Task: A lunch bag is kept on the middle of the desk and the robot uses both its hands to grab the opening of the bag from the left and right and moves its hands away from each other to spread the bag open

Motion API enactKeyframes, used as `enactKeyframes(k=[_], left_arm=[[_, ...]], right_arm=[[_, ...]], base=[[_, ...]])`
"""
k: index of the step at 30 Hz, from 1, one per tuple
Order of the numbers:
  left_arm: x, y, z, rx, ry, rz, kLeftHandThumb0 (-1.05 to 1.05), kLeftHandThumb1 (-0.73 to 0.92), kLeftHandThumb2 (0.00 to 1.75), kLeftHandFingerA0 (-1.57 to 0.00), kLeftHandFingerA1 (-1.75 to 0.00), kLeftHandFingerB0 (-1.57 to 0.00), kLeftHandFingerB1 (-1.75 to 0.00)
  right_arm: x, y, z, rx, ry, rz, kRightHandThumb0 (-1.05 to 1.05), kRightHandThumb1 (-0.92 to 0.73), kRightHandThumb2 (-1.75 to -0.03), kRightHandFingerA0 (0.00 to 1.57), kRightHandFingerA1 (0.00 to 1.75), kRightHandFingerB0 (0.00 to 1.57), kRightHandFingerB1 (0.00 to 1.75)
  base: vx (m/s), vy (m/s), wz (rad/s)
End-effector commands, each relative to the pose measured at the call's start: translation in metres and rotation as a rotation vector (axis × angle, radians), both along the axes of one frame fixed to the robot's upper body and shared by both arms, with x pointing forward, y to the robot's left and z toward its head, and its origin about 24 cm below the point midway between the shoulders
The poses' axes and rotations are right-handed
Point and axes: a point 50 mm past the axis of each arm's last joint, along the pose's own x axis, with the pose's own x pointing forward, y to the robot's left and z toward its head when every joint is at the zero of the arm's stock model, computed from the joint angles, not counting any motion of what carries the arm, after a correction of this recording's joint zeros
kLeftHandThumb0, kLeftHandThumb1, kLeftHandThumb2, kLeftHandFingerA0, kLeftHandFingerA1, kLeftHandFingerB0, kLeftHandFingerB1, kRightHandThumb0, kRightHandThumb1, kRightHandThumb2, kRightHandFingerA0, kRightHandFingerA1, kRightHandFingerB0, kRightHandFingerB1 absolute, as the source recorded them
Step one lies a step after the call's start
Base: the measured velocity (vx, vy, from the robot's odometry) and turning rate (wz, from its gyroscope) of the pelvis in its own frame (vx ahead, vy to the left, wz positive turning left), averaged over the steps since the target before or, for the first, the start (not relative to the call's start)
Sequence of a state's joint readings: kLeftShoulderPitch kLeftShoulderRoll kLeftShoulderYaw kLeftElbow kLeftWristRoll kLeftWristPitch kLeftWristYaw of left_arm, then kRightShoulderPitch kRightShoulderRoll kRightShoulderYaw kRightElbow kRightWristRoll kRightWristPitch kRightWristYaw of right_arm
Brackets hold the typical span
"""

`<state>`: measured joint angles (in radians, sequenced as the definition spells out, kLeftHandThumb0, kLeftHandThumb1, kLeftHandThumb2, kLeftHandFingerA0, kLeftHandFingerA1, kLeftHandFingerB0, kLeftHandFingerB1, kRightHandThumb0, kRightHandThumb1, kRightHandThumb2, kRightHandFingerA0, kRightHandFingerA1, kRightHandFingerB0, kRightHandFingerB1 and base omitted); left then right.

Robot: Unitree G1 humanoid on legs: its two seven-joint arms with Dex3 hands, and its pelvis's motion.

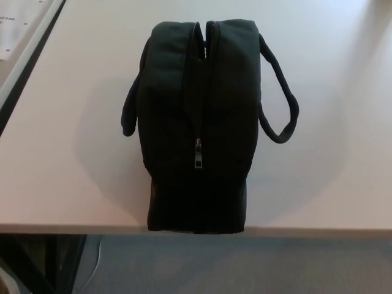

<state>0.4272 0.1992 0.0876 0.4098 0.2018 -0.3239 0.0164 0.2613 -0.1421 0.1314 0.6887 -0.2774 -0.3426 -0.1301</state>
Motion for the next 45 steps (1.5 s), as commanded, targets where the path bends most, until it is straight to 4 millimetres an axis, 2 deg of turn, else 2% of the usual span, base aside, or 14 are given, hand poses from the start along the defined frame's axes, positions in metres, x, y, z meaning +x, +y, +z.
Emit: enactKeyframes(k=[1,12,14,16,17,27,28,29,30,31,32,34,43,45], left_arm=[[0.003,0.003,0.063,0.095,-0.536,-0.044,-0.08,0.69,0.65,-0.17,-0.3,-0.15,-0.29],[0.021,0.044,0.16,0.508,-1.228,-0.075,0.14,0.62,0.59,-0.25,-0.33,-0.24,-0.3],[0.029,0.065,0.198,0.63,-1.393,-0.069,0.08,0.6,0.61,-0.21,-0.31,-0.2,-0.29],[0.028,0.074,0.22,0.668,-1.48,-0.08,0.08,0.61,0.59,-0.24,-0.3,-0.22,-0.28],[0.033,0.08,0.238,0.699,-1.524,-0.091,0.03,0.63,0.59,-0.27,-0.31,-0.22,-0.29],[0.077,0.081,0.321,0.933,-1.702,-0.135,-0.14,0.6,0.59,-0.29,-0.32,-0.26,-0.3],[0.082,0.08,0.326,0.951,-1.706,-0.144,-0.14,0.61,0.6,-0.28,-0.32,-0.24,-0.3],[0.091,0.074,0.334,0.969,-1.71,-0.184,-0.09,0.6,0.58,-0.24,-0.31,-0.31,-0.31],[0.097,0.069,0.34,0.981,-1.71,-0.213,-0.09,0.6,0.58,-0.24,-0.31,-0.31,-0.31],[0.106,0.065,0.345,1.054,-1.682,-0.22,-0.06,0.38,0.88,-0.13,-0.49,-0.16,-0.49],[0.113,0.063,0.348,1.112,-1.666,-0.227,0.04,0.31,0.84,-0.14,-0.5,-0.17,-0.5],[0.123,0.06,0.35,1.173,-1.648,-0.246,0.06,0.44,0.58,-0.28,-0.33,-0.29,-0.32],[0.186,0.019,0.317,1.206,-1.555,-0.513,0.05,0.48,0.73,-0.31,-0.38,-0.22,-0.32],[0.196,0.005,0.312,1.177,-1.534,-0.575,0.07,0.34,0.9,-0.16,-0.53,-0.01,-0.47]], right_arm=[[0.019,0.012,0.046,-0.041,-0.524,0.1,-0.27,-0.66,-0.59,0.04,0.23,0.0,0.11],[0.069,-0.074,0.153,-0.382,-1.023,-0.013,-0.23,-0.54,-0.75,0.03,0.22,0.01,0.11],[0.076,-0.091,0.19,-0.512,-1.137,-0.028,-0.25,-0.52,-0.76,0.04,0.21,0.0,0.08],[0.076,-0.098,0.21,-0.572,-1.182,-0.037,-0.29,-0.55,-0.75,0.09,0.37,0.0,0.09],[0.082,-0.1,0.227,-0.618,-1.232,-0.052,-0.28,-0.64,-0.59,0.13,0.28,0.0,0.15],[0.133,-0.096,0.318,-0.721,-1.375,-0.061,-0.27,-0.5,-0.62,0.11,0.35,0.08,0.18],[0.138,-0.095,0.325,-0.743,-1.376,-0.049,-0.19,-0.54,-0.97,0.0,0.5,0.0,0.5],[0.151,-0.092,0.334,-0.759,-1.372,-0.024,-0.27,-0.51,-0.58,0.16,0.32,0.1,0.23],[0.161,-0.09,0.341,-0.767,-1.369,-0.007,-0.27,-0.51,-0.58,0.16,0.32,0.1,0.23],[0.171,-0.087,0.346,-0.766,-1.362,0.013,-0.3,-0.51,-0.56,0.19,0.33,0.11,0.25],[0.179,-0.084,0.349,-0.776,-1.349,0.033,-0.32,-0.51,-0.57,0.18,0.34,0.1,0.22],[0.189,-0.079,0.354,-0.797,-1.325,0.062,-0.33,-0.51,-0.58,0.18,0.34,0.1,0.22],[0.243,-0.023,0.393,-0.827,-1.301,0.367,-0.23,-0.5,-0.56,0.18,0.3,0.11,0.26],[0.249,-0.011,0.4,-0.848,-1.298,0.436,-0.2,-0.49,-0.56,0.18,0.31,0.1,0.24]], base=[[0.0,0.0,0.0],[0.0,0.0,0.0],[0.0,0.0,0.0],[0.0,0.0,0.0],[0.0,0.0,0.0],[0.0,0.0,0.0],[0.0,0.0,0.0],[0.0,0.0,0.0],[0.0,0.0,0.0],[0.0,0.0,0.0],[0.0,0.0,0.0],[0.0,0.0,0.0],[0.0,0.0,0.0],[0.0,0.0,0.0]])
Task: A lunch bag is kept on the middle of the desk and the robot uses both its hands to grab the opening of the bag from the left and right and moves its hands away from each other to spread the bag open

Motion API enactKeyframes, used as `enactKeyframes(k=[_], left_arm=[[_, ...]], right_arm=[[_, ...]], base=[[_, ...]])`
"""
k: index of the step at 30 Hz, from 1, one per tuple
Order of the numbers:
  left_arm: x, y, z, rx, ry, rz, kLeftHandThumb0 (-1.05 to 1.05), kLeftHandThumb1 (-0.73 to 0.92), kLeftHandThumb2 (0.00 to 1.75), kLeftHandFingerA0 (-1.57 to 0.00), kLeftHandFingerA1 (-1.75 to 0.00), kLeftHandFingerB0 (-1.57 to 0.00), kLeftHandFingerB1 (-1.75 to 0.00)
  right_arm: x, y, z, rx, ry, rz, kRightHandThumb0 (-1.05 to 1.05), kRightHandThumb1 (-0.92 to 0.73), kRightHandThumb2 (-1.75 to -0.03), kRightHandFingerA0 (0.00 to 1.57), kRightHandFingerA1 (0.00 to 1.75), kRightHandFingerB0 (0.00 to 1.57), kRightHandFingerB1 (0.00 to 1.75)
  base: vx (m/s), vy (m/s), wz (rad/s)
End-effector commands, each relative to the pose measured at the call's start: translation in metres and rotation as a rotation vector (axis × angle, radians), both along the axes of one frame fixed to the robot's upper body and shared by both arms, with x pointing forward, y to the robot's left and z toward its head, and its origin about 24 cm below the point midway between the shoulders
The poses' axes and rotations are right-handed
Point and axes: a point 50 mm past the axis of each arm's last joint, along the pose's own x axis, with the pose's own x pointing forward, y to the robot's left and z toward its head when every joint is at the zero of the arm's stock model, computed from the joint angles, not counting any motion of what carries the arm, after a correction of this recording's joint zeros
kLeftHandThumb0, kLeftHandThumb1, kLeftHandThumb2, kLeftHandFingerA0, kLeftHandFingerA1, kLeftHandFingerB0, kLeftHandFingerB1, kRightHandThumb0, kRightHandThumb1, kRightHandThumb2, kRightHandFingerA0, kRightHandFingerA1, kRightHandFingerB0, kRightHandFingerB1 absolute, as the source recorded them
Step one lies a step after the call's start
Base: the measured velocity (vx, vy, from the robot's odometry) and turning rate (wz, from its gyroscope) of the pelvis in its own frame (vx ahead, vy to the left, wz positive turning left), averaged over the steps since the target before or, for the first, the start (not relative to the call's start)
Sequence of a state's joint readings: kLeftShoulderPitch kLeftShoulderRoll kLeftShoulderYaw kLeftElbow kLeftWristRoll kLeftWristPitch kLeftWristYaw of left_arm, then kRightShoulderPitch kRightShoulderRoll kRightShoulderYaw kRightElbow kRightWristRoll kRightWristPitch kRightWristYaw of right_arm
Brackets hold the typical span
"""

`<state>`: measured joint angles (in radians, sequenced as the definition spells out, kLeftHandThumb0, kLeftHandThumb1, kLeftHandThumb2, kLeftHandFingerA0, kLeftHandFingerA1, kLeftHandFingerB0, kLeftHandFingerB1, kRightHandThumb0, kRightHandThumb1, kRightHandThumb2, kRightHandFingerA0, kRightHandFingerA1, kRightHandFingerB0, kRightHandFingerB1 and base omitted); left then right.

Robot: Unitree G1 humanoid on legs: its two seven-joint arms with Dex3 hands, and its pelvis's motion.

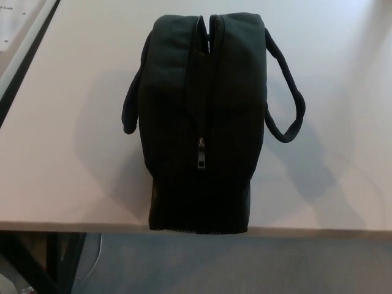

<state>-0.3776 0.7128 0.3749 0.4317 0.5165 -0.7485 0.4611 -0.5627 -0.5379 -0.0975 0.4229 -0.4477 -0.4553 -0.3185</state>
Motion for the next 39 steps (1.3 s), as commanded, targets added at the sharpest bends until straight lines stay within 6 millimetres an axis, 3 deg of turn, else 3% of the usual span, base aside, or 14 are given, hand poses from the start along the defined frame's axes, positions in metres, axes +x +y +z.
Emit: enactKeyframes(k=[1,4,7,8,16,17,19,20,25,31,32,33,38,39], left_arm=[[0.045,-0.066,0.005,0.545,-0.096,-0.179,0.07,0.34,0.9,-0.16,-0.53,-0.01,-0.47],[0.056,-0.083,-0.002,0.551,-0.11,-0.213,0.03,0.48,0.62,-0.25,-0.4,-0.11,-0.35],[0.065,-0.097,-0.014,0.57,-0.099,-0.259,0.02,0.51,0.64,-0.24,-0.39,-0.2,-0.33],[0.067,-0.102,-0.017,0.601,-0.126,-0.266,0.03,0.36,0.9,-0.14,-0.52,-0.04,-0.47],[0.073,-0.138,-0.044,0.739,-0.146,-0.403,-0.05,0.37,0.9,-0.13,-0.52,-0.01,-0.47],[0.073,-0.142,-0.048,0.751,-0.143,-0.417,-0.07,0.52,0.6,-0.2,-0.4,-0.1,-0.35],[0.074,-0.148,-0.053,0.758,-0.144,-0.44,-0.07,0.52,0.6,-0.2,-0.4,-0.09,-0.35],[0.074,-0.154,-0.057,0.753,-0.126,-0.467,-0.06,0.35,0.87,-0.16,-0.53,-0.02,-0.47],[0.073,-0.166,-0.066,0.743,-0.109,-0.535,-0.03,0.33,0.87,-0.21,-0.55,-0.08,-0.51],[0.067,-0.181,-0.086,0.749,-0.106,-0.637,-0.11,0.51,0.61,-0.32,-0.42,-0.15,-0.38],[0.067,-0.182,-0.089,0.749,-0.107,-0.647,-0.08,0.34,0.87,-0.21,-0.55,-0.09,-0.51],[0.066,-0.182,-0.092,0.756,-0.098,-0.654,-0.03,0.45,0.65,-0.3,-0.41,-0.17,-0.35],[0.064,-0.183,-0.1,0.775,-0.094,-0.674,-0.04,0.46,0.66,-0.31,-0.4,-0.21,-0.34],[0.063,-0.182,-0.101,0.777,-0.093,-0.675,-0.02,0.32,0.88,-0.22,-0.55,-0.1,-0.51]], right_arm=[[0.045,0.049,0.08,-0.452,0.017,0.089,-0.2,-0.49,-0.56,0.18,0.31,0.1,0.24],[0.048,0.068,0.086,-0.529,0.001,0.158,-0.23,-0.49,-0.59,0.2,0.33,0.09,0.21],[0.05,0.089,0.089,-0.596,-0.005,0.216,-0.2,-0.48,-0.61,0.2,0.36,0.09,0.18],[0.05,0.096,0.089,-0.607,-0.017,0.234,-0.15,-0.5,-0.6,0.21,0.35,0.1,0.19],[0.058,0.127,0.101,-0.686,-0.044,0.23,-0.15,-0.5,-0.57,0.2,0.32,0.09,0.23],[0.059,0.132,0.103,-0.708,-0.054,0.224,-0.19,-0.49,-0.61,0.18,0.34,0.09,0.18],[0.059,0.138,0.105,-0.727,-0.055,0.232,-0.19,-0.5,-0.62,0.17,0.34,0.09,0.18],[0.059,0.145,0.103,-0.751,-0.08,0.241,-0.2,-0.51,-0.61,0.21,0.35,0.1,0.19],[0.058,0.159,0.097,-0.799,-0.088,0.276,-0.21,-0.5,-0.63,0.21,0.36,0.09,0.17],[0.062,0.172,0.076,-0.896,-0.053,0.294,-0.2,-0.49,-0.62,0.24,0.37,0.1,0.18],[0.061,0.174,0.073,-0.911,-0.055,0.304,-0.17,-0.51,-0.59,0.24,0.35,0.08,0.21],[0.06,0.176,0.068,-0.945,-0.049,0.313,-0.22,-0.5,-0.64,0.21,0.37,0.08,0.17],[0.056,0.18,0.05,-1.005,-0.033,0.374,-0.16,-0.52,-0.63,0.24,0.37,0.1,0.16],[0.055,0.18,0.044,-1.026,-0.032,0.387,-0.15,-0.53,-0.6,0.25,0.35,0.09,0.2]], base=[[0.0,0.0,0.0],[0.0,0.0,0.0],[0.0,0.0,0.0],[0.0,0.0,0.0],[0.0,0.0,0.0],[0.0,0.0,0.0],[0.0,0.0,0.0],[0.0,0.0,0.0],[0.0,0.0,0.0],[0.0,0.0,0.0],[0.0,0.0,0.0],[0.0,0.0,0.0],[0.0,0.0,0.0],[0.0,0.0,0.0]])
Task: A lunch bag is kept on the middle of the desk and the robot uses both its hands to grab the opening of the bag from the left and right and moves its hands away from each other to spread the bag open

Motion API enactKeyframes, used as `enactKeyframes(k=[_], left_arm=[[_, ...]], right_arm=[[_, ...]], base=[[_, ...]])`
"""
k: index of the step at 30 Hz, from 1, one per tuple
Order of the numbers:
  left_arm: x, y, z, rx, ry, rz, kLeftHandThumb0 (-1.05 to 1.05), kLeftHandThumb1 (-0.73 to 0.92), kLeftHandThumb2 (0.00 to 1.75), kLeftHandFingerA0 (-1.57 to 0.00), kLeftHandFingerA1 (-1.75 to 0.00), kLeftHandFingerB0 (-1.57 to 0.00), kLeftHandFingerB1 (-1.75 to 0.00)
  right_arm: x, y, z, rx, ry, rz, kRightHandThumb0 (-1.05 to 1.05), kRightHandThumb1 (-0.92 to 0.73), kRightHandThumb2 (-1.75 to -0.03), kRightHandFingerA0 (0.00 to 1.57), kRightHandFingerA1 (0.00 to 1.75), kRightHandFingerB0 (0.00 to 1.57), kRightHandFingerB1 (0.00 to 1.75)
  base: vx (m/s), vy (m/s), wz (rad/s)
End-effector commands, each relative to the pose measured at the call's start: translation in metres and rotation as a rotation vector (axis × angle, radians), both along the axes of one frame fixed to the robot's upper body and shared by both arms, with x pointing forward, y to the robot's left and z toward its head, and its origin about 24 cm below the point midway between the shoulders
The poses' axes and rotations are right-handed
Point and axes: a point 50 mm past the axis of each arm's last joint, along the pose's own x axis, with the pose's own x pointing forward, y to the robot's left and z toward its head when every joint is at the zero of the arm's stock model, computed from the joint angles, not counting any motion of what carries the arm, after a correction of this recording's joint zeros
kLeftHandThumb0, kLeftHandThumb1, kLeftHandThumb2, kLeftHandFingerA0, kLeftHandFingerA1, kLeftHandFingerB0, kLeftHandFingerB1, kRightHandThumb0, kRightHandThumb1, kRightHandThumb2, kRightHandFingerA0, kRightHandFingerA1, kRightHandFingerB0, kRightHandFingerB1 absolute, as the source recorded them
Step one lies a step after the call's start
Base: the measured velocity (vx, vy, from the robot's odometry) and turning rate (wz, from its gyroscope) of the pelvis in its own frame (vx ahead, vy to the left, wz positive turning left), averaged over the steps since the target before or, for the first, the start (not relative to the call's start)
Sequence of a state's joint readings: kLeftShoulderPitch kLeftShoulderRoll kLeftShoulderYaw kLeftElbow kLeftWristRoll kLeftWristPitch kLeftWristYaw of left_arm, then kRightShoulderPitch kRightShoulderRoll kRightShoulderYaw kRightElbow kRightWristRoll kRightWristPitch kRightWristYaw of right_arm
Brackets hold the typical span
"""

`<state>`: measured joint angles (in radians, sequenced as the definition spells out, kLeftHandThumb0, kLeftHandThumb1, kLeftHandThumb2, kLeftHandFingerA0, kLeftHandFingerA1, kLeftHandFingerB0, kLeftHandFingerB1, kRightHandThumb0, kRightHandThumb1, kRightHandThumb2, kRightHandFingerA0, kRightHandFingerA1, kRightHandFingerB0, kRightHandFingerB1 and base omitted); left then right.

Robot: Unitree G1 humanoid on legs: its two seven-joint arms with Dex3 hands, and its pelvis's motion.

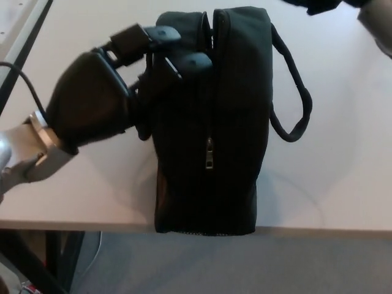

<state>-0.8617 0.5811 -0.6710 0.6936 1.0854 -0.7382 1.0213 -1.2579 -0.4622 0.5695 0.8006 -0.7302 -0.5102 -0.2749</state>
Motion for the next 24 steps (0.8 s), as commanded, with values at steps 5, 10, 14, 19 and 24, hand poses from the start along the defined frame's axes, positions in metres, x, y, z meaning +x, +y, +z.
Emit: enactKeyframes(k=[5,10,14,19,24], left_arm=[[-0.011,0.001,-0.025,0.123,-0.109,-0.162,-0.03,0.47,0.63,-0.28,-0.4,-0.16,-0.34],[-0.011,0.01,-0.028,0.108,-0.092,-0.15,0.02,0.34,0.88,-0.2,-0.54,-0.11,-0.51],[-0.011,0.014,-0.028,0.096,-0.088,-0.153,0.01,0.5,0.62,-0.34,-0.39,-0.24,-0.34],[-0.01,0.017,-0.028,0.099,-0.127,-0.162,-0.18,0.51,0.58,-0.49,-0.43,-0.3,-0.33],[-0.013,0.015,-0.028,0.093,-0.147,-0.204,-0.09,0.52,0.6,-0.44,-0.41,-0.31,-0.34]], right_arm=[[-0.016,0.023,-0.042,-0.394,0.029,0.168,-0.16,-0.51,-0.58,0.26,0.35,0.08,0.21],[-0.026,0.009,-0.055,-0.511,0.048,0.182,-0.18,-0.5,-0.58,0.26,0.35,0.09,0.21],[-0.033,0.001,-0.056,-0.584,0.048,0.187,-0.15,-0.51,-0.59,0.27,0.35,0.09,0.21],[-0.044,-0.015,-0.058,-0.622,0.072,0.233,-0.48,-0.41,-0.67,0.28,0.43,0.08,0.34],[-0.05,-0.027,-0.061,-0.653,0.129,0.223,-0.18,-0.51,-0.57,0.31,0.36,0.1,0.23]], base=[[0.0,0.0,0.0],[0.0,0.0,0.0],[0.0,0.0,0.0],[0.0,0.0,0.0],[0.0,0.0,0.0]])
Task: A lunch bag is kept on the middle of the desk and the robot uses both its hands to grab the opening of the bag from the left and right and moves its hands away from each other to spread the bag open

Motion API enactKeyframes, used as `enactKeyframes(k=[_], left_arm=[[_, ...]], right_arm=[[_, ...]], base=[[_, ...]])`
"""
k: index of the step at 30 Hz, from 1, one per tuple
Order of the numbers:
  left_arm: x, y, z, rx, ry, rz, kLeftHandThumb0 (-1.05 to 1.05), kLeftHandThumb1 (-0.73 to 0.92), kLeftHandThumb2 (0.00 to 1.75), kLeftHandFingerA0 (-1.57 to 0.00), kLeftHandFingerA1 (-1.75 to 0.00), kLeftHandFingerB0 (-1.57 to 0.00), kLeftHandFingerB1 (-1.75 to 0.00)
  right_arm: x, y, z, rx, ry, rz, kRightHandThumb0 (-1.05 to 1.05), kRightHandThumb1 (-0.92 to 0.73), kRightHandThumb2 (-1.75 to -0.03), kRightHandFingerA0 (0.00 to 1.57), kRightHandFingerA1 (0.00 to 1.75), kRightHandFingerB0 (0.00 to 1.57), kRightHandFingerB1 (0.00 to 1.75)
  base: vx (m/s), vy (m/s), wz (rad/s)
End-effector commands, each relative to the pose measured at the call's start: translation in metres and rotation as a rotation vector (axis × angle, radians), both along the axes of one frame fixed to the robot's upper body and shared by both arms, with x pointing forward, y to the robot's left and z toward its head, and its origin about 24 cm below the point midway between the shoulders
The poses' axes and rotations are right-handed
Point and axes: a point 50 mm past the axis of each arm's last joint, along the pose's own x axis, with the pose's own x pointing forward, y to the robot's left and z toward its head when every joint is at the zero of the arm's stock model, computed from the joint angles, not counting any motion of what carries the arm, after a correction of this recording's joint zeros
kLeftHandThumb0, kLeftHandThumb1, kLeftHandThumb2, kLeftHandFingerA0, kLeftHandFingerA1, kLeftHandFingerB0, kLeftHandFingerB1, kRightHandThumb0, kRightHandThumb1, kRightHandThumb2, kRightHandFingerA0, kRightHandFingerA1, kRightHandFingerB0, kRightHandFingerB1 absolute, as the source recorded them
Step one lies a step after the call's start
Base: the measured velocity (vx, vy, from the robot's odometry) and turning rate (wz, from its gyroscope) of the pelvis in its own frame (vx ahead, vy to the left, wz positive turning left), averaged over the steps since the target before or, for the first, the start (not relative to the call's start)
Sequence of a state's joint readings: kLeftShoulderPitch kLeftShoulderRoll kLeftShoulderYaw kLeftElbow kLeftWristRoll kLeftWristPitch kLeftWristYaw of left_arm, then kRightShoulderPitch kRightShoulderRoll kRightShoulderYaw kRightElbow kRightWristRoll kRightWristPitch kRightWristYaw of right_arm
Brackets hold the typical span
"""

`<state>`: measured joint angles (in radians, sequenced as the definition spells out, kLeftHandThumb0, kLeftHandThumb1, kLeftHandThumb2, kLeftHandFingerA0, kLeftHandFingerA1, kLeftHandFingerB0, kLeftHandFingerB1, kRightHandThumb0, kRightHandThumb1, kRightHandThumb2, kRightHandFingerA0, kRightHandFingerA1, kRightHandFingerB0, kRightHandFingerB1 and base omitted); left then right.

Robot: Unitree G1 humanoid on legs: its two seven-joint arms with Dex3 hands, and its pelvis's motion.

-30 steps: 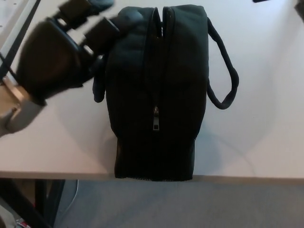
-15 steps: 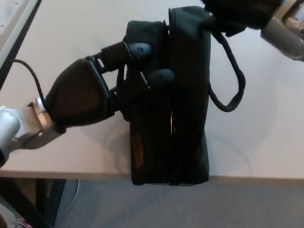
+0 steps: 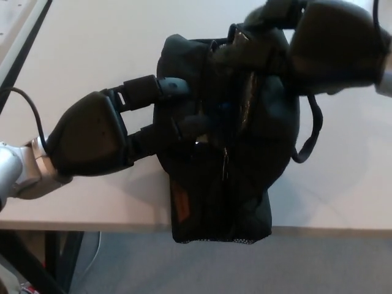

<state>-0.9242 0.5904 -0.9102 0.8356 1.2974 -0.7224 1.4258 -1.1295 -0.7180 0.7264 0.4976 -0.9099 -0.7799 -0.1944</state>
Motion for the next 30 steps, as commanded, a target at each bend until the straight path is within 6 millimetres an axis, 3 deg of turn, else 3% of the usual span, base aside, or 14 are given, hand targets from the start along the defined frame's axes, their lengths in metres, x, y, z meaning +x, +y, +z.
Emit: enactKeyframes(k=[1,3,4,9,13,14,15,17,18,26,27,28,29,30], left_arm=[[-0.004,0.003,0.0,-0.001,-0.053,-0.045,-0.05,0.51,0.63,-0.45,-0.41,-0.33,-0.35],[-0.006,0.004,0.0,-0.011,-0.044,-0.053,-0.05,0.51,0.63,-0.45,-0.41,-0.33,-0.35],[-0.007,0.006,0.001,-0.02,-0.032,-0.054,-0.07,0.51,0.59,-0.49,-0.42,-0.35,-0.36],[-0.008,0.007,0.004,-0.07,-0.029,-0.052,-0.05,0.51,0.56,-0.53,-0.38,-0.45,-0.35],[-0.01,0.009,0.007,-0.111,0.02,-0.012,-0.17,0.47,0.56,-1.0,-0.54,-0.88,-0.53],[-0.011,0.01,0.007,-0.099,0.029,0.003,-0.22,0.42,0.54,-1.2,-0.77,-1.07,-0.64],[-0.013,0.012,0.005,-0.127,0.053,0.007,-0.1,0.26,1.04,-1.23,-1.22,-1.1,-1.13],[-0.015,0.013,0.003,-0.148,0.063,0.014,-0.12,0.24,1.11,-1.26,-1.34,-1.11,-1.26],[-0.016,0.016,0.001,-0.153,0.062,0.034,-0.16,0.18,1.38,-1.0,-1.67,-0.9,-1.56],[-0.022,0.026,-0.015,-0.196,0.164,0.095,-0.15,0.27,1.28,-1.01,-1.58,-0.93,-1.48],[-0.023,0.027,-0.016,-0.196,0.17,0.1,-0.19,0.27,1.27,-1.02,-1.58,-0.94,-1.47],[-0.025,0.028,-0.022,-0.2,0.2,0.112,-0.23,0.31,1.24,-1.01,-1.57,-0.93,-1.48],[-0.027,0.03,-0.027,-0.206,0.236,0.122,-0.23,0.31,1.24,-1.01,-1.57,-0.93,-1.48],[-0.029,0.029,-0.031,-0.216,0.247,0.127,-0.25,0.29,1.24,-0.99,-1.6,-0.91,-1.53]], right_arm=[[-0.009,-0.015,-0.013,-0.117,0.068,-0.009,-0.19,-0.5,-0.55,0.31,0.35,0.17,0.27],[-0.01,-0.024,-0.017,-0.143,0.065,-0.025,-0.18,-0.5,-0.56,0.32,0.34,0.21,0.29],[-0.011,-0.029,-0.021,-0.171,0.058,-0.026,-0.17,-0.34,-0.89,0.18,0.52,0.13,0.5],[-0.01,-0.037,-0.028,-0.144,0.09,-0.035,-0.21,-0.48,-0.68,0.35,0.34,0.18,0.31],[-0.01,-0.043,-0.037,-0.055,0.163,-0.089,-0.19,-0.36,-0.87,0.27,0.55,0.07,0.47],[-0.011,-0.044,-0.041,-0.042,0.176,-0.095,-0.2,-0.35,-0.86,0.28,0.55,0.08,0.47],[-0.013,-0.046,-0.048,-0.012,0.195,-0.103,-0.26,-0.51,-0.56,0.42,0.36,0.32,0.32],[-0.014,-0.048,-0.054,0.019,0.212,-0.106,-0.34,-0.44,-0.65,0.42,0.43,0.39,0.41],[-0.016,-0.05,-0.058,0.031,0.22,-0.11,-0.29,-0.51,-0.56,0.5,0.37,0.5,0.37],[-0.028,-0.06,-0.083,0.125,0.29,-0.11,-0.31,-0.53,-0.55,0.71,0.42,0.66,0.42],[-0.029,-0.06,-0.084,0.134,0.292,-0.107,-0.31,-0.5,-0.56,0.83,0.48,0.71,0.46],[-0.031,-0.061,-0.088,0.155,0.286,-0.097,-0.38,-0.52,-0.56,0.92,1.06,0.89,0.68],[-0.032,-0.062,-0.092,0.167,0.274,-0.089,-0.38,-0.52,-0.56,0.92,1.06,0.89,0.68],[-0.033,-0.062,-0.095,0.18,0.281,-0.086,-0.31,-0.49,-0.58,0.91,1.46,0.93,0.9]], base=[[0.0,0.0,0.0],[0.0,0.0,0.0],[0.0,0.0,0.0],[0.0,0.0,0.0],[0.0,0.0,0.0],[0.0,0.0,0.0],[0.0,0.0,0.0],[0.0,0.0,0.0],[0.0,0.0,0.0],[0.0,0.0,0.0],[0.0,0.0,0.0],[0.0,0.0,0.0],[0.0,0.0,0.0],[0.0,0.0,0.0]])
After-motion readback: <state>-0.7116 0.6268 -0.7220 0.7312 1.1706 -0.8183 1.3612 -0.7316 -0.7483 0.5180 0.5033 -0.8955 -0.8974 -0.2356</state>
